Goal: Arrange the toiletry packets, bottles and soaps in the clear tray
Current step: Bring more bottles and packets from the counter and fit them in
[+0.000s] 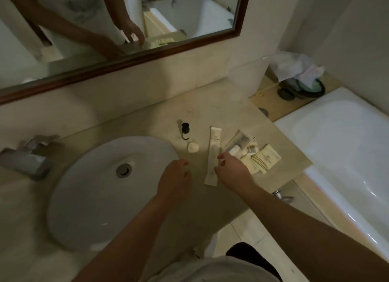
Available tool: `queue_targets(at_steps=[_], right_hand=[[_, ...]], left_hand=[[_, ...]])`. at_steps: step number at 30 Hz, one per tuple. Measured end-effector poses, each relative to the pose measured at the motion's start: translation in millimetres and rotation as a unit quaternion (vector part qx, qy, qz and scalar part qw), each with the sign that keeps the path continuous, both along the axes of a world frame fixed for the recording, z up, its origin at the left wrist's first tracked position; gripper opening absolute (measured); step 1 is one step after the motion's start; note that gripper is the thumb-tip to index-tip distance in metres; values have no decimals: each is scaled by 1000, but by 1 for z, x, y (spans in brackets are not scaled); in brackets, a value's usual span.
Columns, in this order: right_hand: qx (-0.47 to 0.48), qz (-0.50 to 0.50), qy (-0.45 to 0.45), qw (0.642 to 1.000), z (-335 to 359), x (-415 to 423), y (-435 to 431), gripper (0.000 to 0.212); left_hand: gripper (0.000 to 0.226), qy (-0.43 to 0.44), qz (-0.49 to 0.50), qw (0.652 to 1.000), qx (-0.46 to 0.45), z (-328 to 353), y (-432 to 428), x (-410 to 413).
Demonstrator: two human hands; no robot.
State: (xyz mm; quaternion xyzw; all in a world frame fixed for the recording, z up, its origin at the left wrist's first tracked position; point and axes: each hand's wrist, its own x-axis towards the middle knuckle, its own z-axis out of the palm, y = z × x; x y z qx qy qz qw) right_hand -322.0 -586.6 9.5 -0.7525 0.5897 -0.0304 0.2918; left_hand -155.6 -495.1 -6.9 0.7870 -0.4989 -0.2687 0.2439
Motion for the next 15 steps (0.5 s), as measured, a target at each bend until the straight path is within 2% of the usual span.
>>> queue_targets(at_steps=[4, 7, 11, 13, 15], right_hand=[[3, 76, 11, 997, -7, -3, -27, 39], [-58, 175, 34, 982, -10, -2, -59, 41], [-110, 318, 83, 938, -8, 8, -92, 41], [-126, 377, 96, 912, -11, 14, -106, 41], [-150, 427, 118, 884, -16, 20, -115, 32]], left_hand=[[39, 5, 49, 999, 18, -3, -24, 2], [41, 4, 84, 996, 31, -5, -47, 2], [50, -2, 153, 985, 76, -6, -72, -4], [53, -33, 161, 983, 83, -9, -82, -8], [51, -82, 150, 981, 90, -13, -93, -12]])
